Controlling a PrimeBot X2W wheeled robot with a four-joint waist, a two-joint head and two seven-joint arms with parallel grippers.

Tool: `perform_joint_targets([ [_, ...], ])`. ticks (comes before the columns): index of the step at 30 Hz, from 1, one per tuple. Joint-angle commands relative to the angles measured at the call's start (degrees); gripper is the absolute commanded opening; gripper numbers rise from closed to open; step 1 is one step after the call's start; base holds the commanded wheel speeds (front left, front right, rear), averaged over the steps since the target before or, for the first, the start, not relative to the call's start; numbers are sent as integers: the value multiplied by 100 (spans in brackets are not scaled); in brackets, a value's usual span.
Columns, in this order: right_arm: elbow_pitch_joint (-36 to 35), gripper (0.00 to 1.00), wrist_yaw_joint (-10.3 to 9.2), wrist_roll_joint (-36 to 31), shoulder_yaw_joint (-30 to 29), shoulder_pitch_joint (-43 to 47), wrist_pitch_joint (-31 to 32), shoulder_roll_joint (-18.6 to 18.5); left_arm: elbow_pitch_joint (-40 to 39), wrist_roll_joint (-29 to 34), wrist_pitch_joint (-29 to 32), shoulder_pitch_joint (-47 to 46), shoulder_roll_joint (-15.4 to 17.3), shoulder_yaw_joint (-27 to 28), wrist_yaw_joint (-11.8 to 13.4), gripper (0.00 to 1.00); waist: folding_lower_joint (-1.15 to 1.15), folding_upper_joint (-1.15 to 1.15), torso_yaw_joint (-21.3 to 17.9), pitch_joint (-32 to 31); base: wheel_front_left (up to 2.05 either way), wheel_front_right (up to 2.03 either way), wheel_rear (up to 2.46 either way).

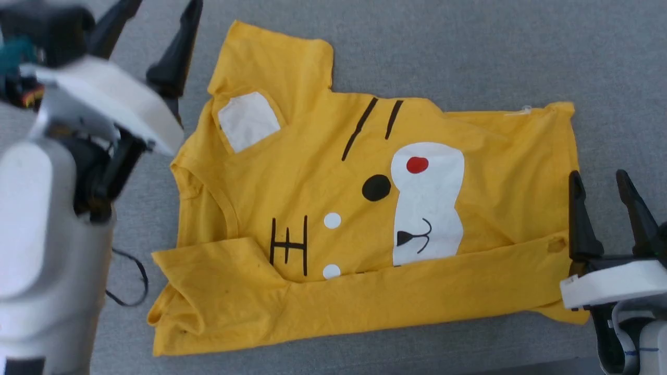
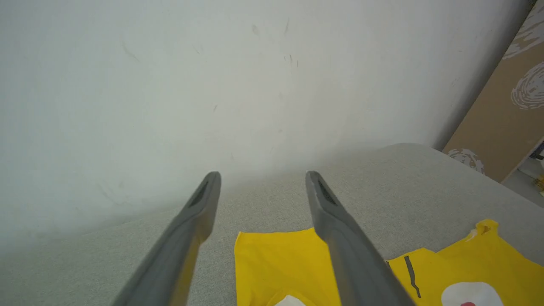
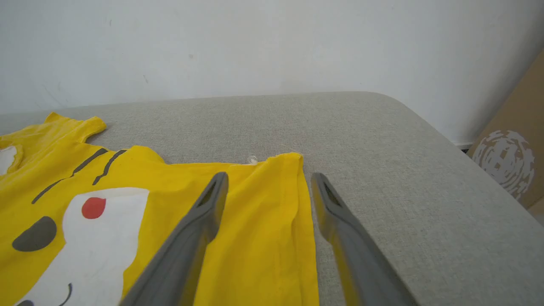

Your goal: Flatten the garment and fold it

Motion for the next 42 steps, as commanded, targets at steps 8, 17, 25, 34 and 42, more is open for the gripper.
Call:
perform_joint_targets([
  [8,0,100,-11,-7,143,-375,-64,6,802,-294,1233,-1439,373,-656,-81,100,-2,0,-243,941,0,0,0],
  [17,85,100,-11,57,222,-567,-104,6,1462,-620,2376,-2279,772,-1351,-87,100,-2,0,-495,1435,0,0,0],
  [25,207,100,-11,176,265,-656,-226,6,1737,-565,2616,-2558,976,-1350,-35,100,-2,0,-718,1715,0,0,0],
  [34,299,100,-11,215,206,-746,-317,6,1882,-562,2672,-2479,1174,-1387,9,0,-2,0,-827,1862,0,0,0],
  [42,136,100,-11,73,64,-858,-232,6,1735,-663,2490,-2390,1136,-1477,-23,0,-2,0,-672,1704,0,0,0],
])
